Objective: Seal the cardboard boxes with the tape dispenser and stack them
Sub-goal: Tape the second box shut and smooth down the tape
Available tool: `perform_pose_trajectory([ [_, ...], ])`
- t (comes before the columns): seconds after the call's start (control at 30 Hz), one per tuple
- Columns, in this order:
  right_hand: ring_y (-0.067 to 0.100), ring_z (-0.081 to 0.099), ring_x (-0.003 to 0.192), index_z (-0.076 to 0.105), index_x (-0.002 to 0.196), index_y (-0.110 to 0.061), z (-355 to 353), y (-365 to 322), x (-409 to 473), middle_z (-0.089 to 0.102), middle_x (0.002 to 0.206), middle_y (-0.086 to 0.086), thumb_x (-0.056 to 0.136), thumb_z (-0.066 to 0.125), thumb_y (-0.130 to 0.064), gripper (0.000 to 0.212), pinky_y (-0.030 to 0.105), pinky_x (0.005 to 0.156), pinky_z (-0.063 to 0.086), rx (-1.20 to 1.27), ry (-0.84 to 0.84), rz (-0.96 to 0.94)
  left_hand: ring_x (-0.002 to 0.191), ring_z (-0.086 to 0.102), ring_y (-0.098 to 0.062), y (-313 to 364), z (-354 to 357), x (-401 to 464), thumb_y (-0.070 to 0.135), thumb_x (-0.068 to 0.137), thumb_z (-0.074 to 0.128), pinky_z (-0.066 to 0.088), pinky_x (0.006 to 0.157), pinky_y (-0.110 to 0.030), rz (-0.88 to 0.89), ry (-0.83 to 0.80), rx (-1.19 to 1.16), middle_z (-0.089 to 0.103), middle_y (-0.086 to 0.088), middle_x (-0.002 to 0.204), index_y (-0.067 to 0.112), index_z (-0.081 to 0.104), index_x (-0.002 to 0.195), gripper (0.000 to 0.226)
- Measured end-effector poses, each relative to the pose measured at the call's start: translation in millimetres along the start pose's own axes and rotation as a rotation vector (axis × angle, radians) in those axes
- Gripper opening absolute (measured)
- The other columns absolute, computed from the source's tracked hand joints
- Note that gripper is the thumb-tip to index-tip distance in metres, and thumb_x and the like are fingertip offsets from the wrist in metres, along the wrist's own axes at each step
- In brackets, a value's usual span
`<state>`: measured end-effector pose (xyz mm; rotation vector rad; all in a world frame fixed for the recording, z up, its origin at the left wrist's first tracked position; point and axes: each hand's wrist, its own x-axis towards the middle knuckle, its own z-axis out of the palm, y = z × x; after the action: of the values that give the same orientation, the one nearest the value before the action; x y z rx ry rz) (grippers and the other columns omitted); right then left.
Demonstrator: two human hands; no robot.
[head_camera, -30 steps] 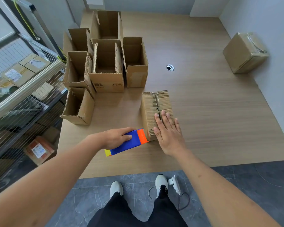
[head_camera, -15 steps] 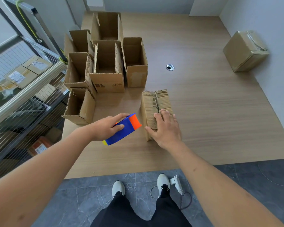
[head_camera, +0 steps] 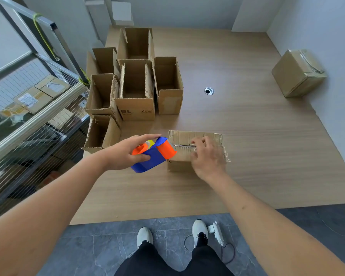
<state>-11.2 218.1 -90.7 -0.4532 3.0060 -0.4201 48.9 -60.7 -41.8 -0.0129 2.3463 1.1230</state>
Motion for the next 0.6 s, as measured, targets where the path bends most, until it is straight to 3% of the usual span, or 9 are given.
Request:
perform_pose_trajectory([
  [0.07,0.031,0.047,0.119,0.05,0.143,-0.034,11.5,-16.6,-1.2,0.048,0.128,0.007,0.094,0.047,-0.061,0.056,0.044,0.097,0.04,-0.04,-0.093,0.075,0.121,0.048,-0.016,-2.5,-0.7,-1.6,0.024,0.097,0.069,0.047,0.091,-0.037,0.0,-0.022,0.001,0.042,0.011,0.14,0.071,0.032,0.139,0.073],
  [0.13,0.031,0.038,0.126,0.034,0.153,-0.04,21.3,-25.8,-3.5,0.038,0.138,0.009,0.089,0.038,-0.079,0.075,0.045,0.102,0.035,-0.137,-0.173,0.106,0.124,0.047,-0.016,-4.6,-2.3,-2.8,0.018,0.094,0.071,0.047,0.094,-0.04,-0.002,-0.049,0.012,0.043,0.013,0.14,0.068,0.037,0.138,0.074],
  [0.3,0.032,0.016,0.143,0.014,0.156,-0.05,27.6,-21.5,-5.3,0.017,0.155,0.005,0.09,0.034,-0.079,0.075,0.049,0.12,0.017,-0.087,-0.275,0.066,0.128,0.046,-0.015,-9.2,-4.6,-2.8,0.008,0.089,0.073,0.048,0.103,-0.052,0.002,-0.072,-0.004,0.043,0.016,0.14,0.059,0.042,0.139,0.078],
  [0.4,0.03,0.005,0.148,0.011,0.156,-0.053,25.3,-17.0,-4.8,0.011,0.159,0.003,0.077,0.024,-0.09,0.088,0.053,0.124,0.005,-0.061,-0.305,0.023,0.128,0.047,-0.014,-10.5,-3.6,-4.2,0.002,0.087,0.073,0.05,0.102,-0.051,0.037,-0.053,-0.046,0.044,0.016,0.139,0.054,0.044,0.14,0.079],
  [0.5,0.032,0.011,0.145,0.015,0.157,-0.051,26.2,-18.7,-3.6,0.018,0.156,0.005,0.071,0.027,-0.095,0.096,0.055,0.122,0.009,-0.08,-0.251,0.015,0.129,0.048,-0.016,-12.7,-2.1,-6.4,-0.001,0.086,0.073,0.051,0.101,-0.052,0.067,-0.021,-0.099,0.046,0.014,0.14,0.049,0.046,0.141,0.079],
  [0.6,0.037,0.021,0.142,0.011,0.157,-0.052,29.4,-20.5,-6.5,0.026,0.153,0.01,0.077,0.039,-0.085,0.091,0.055,0.121,0.013,-0.11,-0.188,-0.05,0.132,0.047,-0.017,-14.6,-2.1,-9.0,-0.002,0.085,0.073,0.051,0.103,-0.053,0.067,-0.014,-0.122,0.045,0.014,0.141,0.049,0.046,0.141,0.08],
])
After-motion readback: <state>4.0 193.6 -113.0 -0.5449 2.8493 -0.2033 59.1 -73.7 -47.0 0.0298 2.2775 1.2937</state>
